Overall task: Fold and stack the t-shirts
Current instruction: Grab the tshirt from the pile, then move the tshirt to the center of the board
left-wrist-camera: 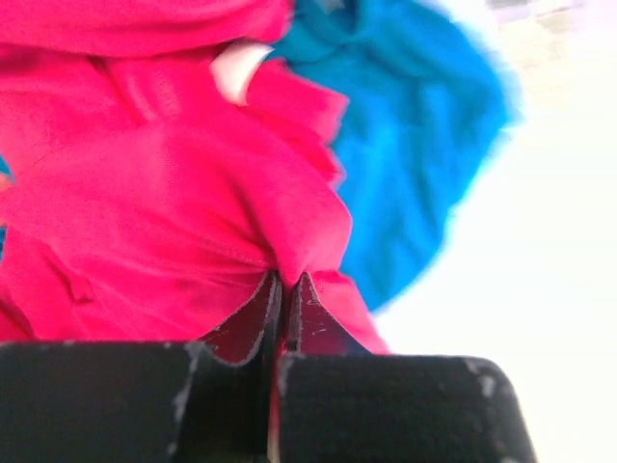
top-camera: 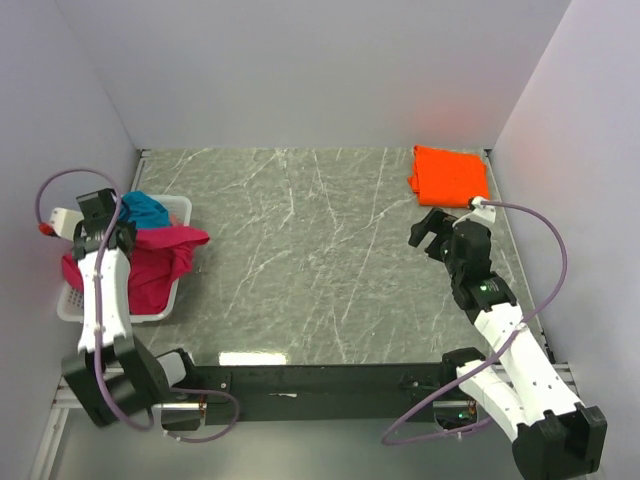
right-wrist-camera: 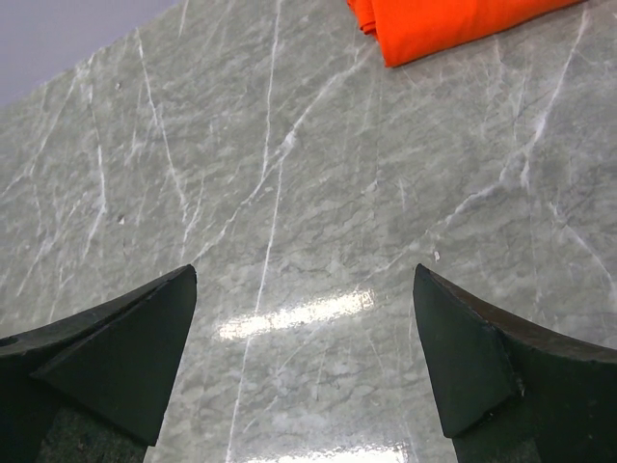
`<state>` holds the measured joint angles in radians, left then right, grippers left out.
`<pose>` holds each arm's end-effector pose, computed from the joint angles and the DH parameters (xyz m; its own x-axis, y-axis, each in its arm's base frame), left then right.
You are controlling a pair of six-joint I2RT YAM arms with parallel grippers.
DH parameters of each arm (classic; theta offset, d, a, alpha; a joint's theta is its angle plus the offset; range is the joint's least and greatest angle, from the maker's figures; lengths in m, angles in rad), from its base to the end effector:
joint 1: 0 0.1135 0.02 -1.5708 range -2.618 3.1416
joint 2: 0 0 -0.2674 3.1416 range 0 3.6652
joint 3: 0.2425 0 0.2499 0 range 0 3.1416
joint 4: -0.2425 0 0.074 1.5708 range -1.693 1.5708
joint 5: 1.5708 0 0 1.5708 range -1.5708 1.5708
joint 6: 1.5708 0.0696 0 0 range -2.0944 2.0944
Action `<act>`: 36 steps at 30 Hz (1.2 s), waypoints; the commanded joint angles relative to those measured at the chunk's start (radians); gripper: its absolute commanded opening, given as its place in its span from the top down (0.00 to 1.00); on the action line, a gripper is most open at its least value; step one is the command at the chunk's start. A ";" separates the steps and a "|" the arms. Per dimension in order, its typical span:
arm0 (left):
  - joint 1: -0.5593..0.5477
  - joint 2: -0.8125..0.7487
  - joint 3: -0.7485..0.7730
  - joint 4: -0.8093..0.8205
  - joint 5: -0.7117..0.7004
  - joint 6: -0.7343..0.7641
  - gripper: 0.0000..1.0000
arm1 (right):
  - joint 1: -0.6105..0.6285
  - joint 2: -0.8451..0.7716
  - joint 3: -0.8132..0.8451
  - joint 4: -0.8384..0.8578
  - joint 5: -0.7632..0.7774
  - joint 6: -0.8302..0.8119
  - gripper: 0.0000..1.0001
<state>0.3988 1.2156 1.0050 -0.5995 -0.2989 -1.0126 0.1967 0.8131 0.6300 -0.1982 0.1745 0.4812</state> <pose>0.2442 0.1251 0.2704 0.1199 -0.8291 -0.5461 -0.8618 0.1861 -0.4718 0.2162 0.0308 0.2695 -0.3394 0.3971 -0.8527 0.1384 0.9177 0.3723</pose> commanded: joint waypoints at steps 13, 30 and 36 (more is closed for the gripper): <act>-0.035 -0.113 0.631 0.141 0.112 0.158 0.99 | 0.003 -0.083 0.028 -0.004 0.025 -0.020 0.02; -0.699 0.374 1.279 0.323 0.601 0.407 0.99 | 0.003 -0.132 0.000 -0.047 0.112 0.013 0.02; -0.758 0.270 0.988 0.415 0.609 0.417 0.99 | 0.001 -0.176 0.014 -0.150 0.293 0.072 0.02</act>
<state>-0.3599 1.5768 2.0895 -0.3141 0.2611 -0.6132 0.1967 0.6682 0.6292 -0.2924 0.3412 0.5144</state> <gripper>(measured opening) 0.027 0.980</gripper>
